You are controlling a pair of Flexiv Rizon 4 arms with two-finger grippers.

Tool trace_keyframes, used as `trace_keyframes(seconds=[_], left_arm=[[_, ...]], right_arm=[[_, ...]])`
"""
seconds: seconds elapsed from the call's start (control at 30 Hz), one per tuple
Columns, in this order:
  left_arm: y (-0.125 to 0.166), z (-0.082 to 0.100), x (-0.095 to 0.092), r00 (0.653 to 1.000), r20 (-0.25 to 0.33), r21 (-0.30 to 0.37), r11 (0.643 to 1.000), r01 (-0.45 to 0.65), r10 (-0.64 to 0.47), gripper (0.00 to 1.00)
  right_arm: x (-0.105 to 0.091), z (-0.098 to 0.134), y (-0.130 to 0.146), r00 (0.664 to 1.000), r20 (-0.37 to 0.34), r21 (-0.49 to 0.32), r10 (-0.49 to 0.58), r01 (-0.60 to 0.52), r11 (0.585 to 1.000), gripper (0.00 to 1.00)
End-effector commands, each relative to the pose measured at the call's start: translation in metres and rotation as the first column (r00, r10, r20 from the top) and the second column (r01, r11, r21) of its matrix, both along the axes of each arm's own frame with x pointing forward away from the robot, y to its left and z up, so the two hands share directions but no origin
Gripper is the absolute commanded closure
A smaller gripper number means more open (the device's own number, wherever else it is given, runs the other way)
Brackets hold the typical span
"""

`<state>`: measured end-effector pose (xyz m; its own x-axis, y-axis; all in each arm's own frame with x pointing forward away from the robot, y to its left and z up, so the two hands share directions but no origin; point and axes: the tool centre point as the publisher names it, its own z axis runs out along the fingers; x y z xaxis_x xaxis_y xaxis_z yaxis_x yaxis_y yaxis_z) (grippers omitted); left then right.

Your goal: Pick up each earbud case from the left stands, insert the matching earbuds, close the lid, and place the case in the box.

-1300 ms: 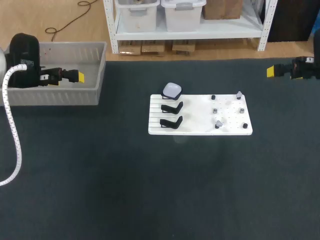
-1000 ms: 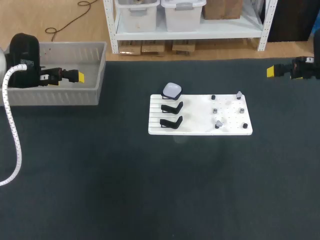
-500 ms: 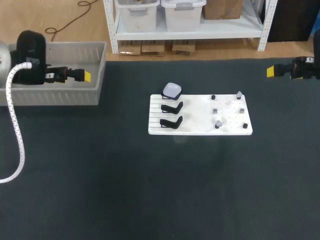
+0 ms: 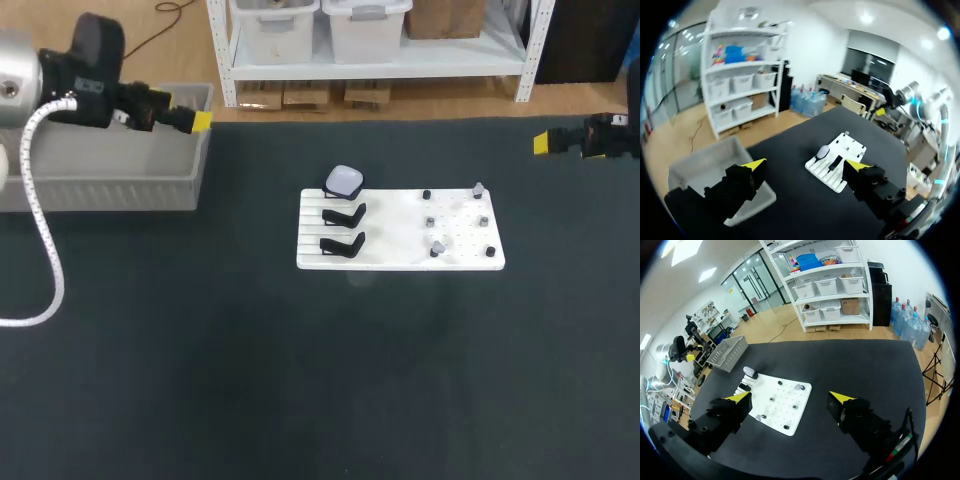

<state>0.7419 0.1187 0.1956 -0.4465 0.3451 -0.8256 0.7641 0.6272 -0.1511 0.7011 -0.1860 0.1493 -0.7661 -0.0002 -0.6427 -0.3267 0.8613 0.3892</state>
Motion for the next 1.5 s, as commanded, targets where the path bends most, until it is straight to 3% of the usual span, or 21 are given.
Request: trace_keyframes(seconds=[0.03, 0.23, 0.6, 1.13, 1.3, 1.5], left_arm=[[-0.013, -0.007, 0.016, 0.977, 0.042, -0.017, 0.978, 0.210, -0.209, 0.00], [-0.030, -0.021, 0.025, 0.926, 0.048, 0.022, 0.927, 0.374, -0.374, 0.00], [-0.058, -0.054, 0.044, 0.855, 0.038, 0.098, 0.854, 0.511, -0.517, 0.00], [-0.061, -0.059, 0.047, 0.855, 0.020, 0.110, 0.851, 0.514, -0.519, 0.00], [-0.068, -0.079, 0.040, 0.856, 0.044, 0.115, 0.853, 0.508, -0.516, 0.00], [-0.094, -0.100, 0.051, 0.829, 0.093, 0.146, 0.831, 0.536, -0.551, 0.00]], right_arm=[[0.000, 0.000, 0.000, 1.000, 0.000, -0.001, 0.000, 0.000, 1.000, 0.00], [0.000, 0.000, 0.000, 1.000, 0.000, -0.001, 0.000, 0.000, 1.000, 0.00], [0.000, 0.000, 0.000, 1.000, 0.000, -0.001, 0.000, 0.000, 1.000, 0.00], [0.000, 0.000, 0.000, 1.000, 0.000, -0.001, 0.000, 0.000, 1.000, 0.00], [0.000, 0.000, 0.000, 1.000, 0.000, -0.001, 0.000, 0.000, 1.000, 0.00], [0.000, 0.000, 0.000, 1.000, 0.000, -0.001, 0.000, 0.000, 1.000, 0.00]])
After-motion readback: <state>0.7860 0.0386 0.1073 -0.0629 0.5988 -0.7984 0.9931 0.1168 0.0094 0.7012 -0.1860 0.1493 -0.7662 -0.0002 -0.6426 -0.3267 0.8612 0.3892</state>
